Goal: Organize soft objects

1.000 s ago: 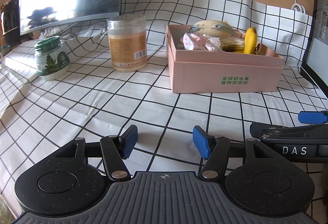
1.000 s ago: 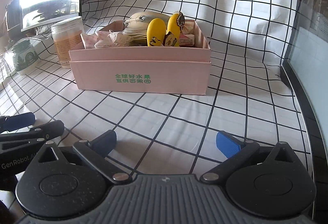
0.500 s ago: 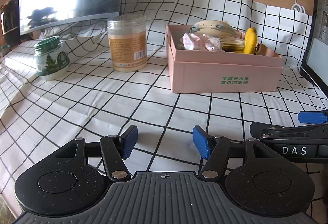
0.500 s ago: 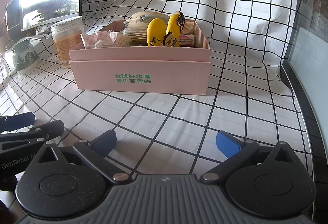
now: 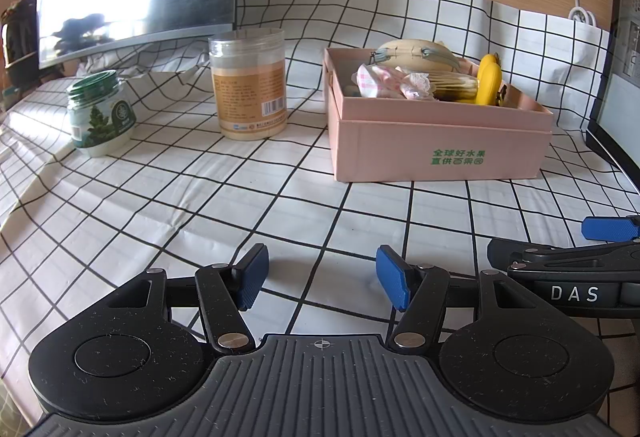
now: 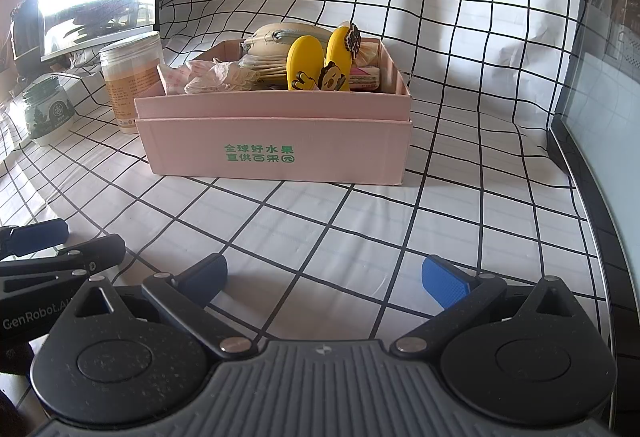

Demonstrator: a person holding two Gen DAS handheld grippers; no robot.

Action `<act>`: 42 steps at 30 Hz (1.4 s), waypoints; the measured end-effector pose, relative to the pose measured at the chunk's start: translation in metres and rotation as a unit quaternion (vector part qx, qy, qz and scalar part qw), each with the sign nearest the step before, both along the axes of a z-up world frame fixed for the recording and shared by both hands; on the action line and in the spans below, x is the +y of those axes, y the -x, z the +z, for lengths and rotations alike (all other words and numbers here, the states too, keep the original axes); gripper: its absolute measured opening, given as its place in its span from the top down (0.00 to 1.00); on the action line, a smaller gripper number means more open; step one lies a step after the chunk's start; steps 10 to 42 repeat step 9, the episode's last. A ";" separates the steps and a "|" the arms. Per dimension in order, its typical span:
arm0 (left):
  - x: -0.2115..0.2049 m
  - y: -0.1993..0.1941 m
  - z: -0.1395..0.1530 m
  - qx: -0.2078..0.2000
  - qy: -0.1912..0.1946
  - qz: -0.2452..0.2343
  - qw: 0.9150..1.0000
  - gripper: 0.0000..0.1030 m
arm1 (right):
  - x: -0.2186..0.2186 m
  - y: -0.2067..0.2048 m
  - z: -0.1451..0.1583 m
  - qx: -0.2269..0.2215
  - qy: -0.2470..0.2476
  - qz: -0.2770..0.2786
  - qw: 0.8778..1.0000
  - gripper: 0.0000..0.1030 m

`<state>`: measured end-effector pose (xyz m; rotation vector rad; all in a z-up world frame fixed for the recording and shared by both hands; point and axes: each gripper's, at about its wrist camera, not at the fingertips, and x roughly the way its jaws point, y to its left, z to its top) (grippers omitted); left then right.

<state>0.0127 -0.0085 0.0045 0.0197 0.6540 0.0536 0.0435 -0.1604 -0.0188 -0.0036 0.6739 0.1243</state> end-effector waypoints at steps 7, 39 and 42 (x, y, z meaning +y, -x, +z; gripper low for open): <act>0.001 -0.001 0.000 0.002 0.001 -0.005 1.000 0.37 | 0.000 0.000 0.000 0.000 0.000 0.000 1.000 0.00; 0.001 -0.002 0.000 0.003 0.000 -0.007 1.000 0.37 | 0.000 0.000 0.000 0.000 0.000 0.000 1.000 0.00; 0.001 -0.002 0.000 0.003 0.000 -0.007 1.000 0.37 | 0.000 0.000 0.000 0.000 0.000 0.000 1.000 0.00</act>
